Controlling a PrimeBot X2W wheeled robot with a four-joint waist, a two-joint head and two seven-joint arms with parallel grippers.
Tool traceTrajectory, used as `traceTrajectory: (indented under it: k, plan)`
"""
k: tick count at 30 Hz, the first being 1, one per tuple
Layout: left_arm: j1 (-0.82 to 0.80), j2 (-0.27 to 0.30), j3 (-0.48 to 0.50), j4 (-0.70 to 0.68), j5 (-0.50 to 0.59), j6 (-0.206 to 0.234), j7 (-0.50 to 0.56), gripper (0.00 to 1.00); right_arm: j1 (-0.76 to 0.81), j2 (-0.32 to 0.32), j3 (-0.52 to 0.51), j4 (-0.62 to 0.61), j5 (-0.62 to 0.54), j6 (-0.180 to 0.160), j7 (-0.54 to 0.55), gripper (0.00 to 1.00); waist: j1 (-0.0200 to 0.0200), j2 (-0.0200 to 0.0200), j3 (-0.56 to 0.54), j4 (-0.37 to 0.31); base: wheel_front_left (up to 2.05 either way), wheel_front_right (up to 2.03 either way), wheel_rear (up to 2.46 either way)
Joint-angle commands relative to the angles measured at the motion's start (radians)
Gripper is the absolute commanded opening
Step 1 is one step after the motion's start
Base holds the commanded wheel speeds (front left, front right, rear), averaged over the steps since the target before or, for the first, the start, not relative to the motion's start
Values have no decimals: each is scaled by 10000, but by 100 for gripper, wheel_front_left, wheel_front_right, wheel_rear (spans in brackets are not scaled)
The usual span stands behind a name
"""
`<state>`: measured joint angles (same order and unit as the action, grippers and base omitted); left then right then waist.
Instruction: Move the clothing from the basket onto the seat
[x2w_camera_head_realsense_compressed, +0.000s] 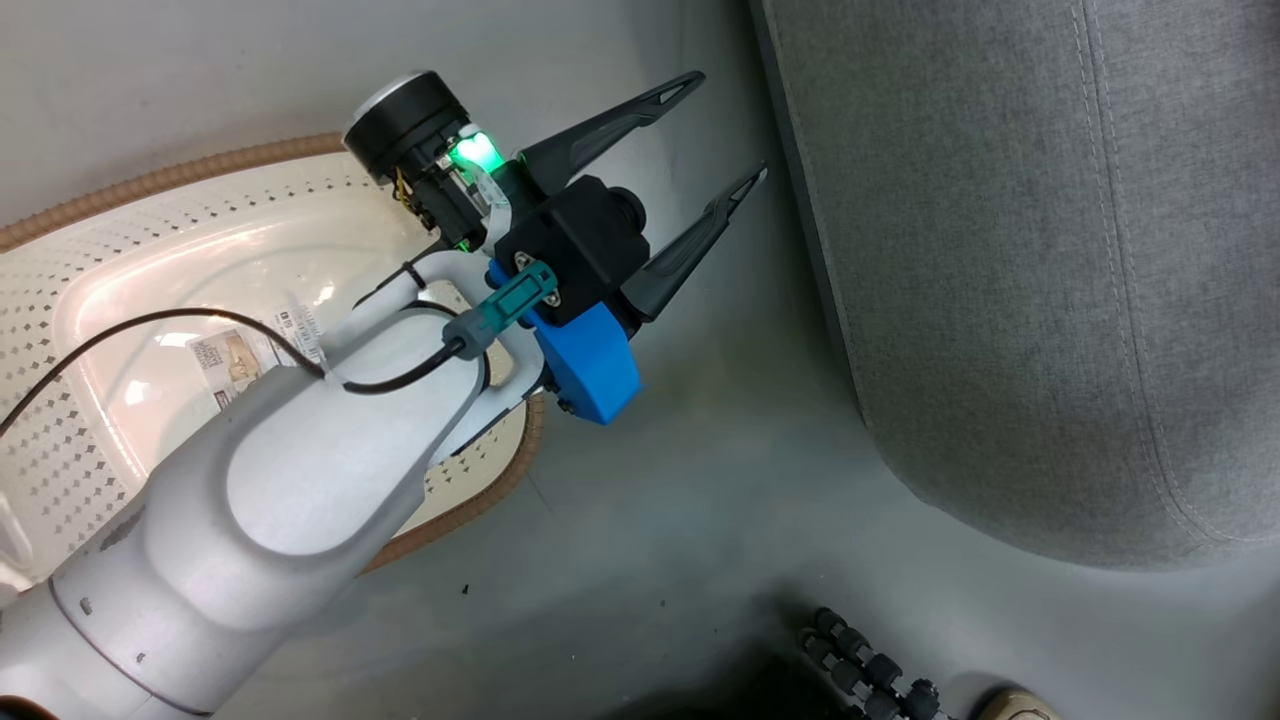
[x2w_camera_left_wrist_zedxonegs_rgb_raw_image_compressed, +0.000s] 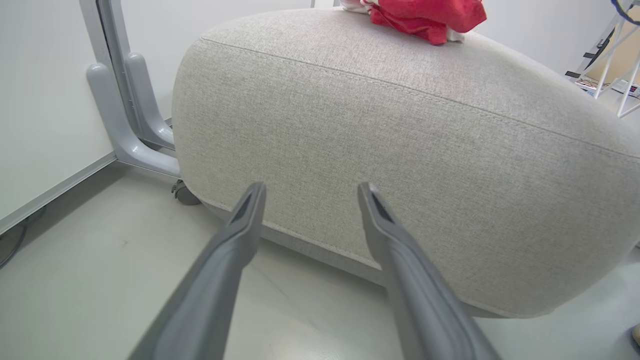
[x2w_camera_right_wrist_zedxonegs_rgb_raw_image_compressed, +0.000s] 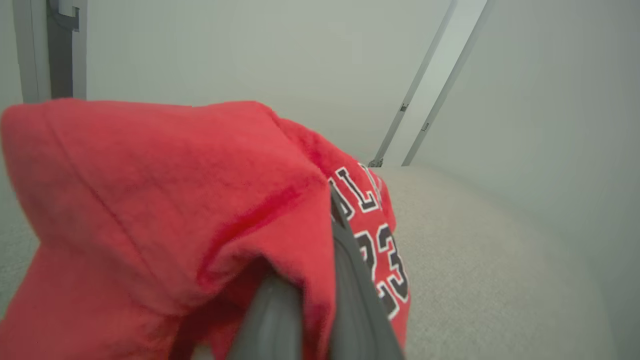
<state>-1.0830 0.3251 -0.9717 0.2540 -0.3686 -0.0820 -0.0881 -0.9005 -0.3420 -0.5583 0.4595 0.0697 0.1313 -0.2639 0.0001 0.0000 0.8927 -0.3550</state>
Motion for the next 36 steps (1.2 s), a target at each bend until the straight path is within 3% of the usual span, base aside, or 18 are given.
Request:
traceTrajectory:
  k: [1,6,8,9,10,20,29,36]
  plan:
    - [-25,56,13,-52,-27,25,-21,100,155,101,-43,243,-109,-11,-6,0,-1,0,-7,20,0,0,0]
    - [-16,52,-37,-10,-63,64,-83,100,191,173,-121,759,-222,-11,-6,0,-1,0,-107,61,0,0,0]
    - [12,6,-52,16,-65,83,-139,100,300,165,-163,668,-273,-11,-5,47,-1,0,-205,91,0,0,0]
    - [35,-21,-62,34,-64,106,-170,100,359,174,-139,603,-289,-11,-5,91,-1,0,-263,102,0,0,0]
    - [60,-43,-65,64,-78,102,-221,100,442,192,-118,496,-314,-11,-6,100,-1,0,-335,114,0,0,0]
    - [468,-414,-132,562,-361,195,-848,100,1993,364,82,-185,-470,-11,-6,100,-1,0,-1515,214,0,0,0]
    - [1156,-791,16,1209,-767,332,-1495,100,3782,380,350,-845,-720,-11,-6,100,-1,0,-3230,347,0,0,0]
    - [1811,-1115,168,1510,-1022,400,-1711,100,4893,221,431,-490,-884,-11,-6,100,-1,0,-4330,714,0,0,0]
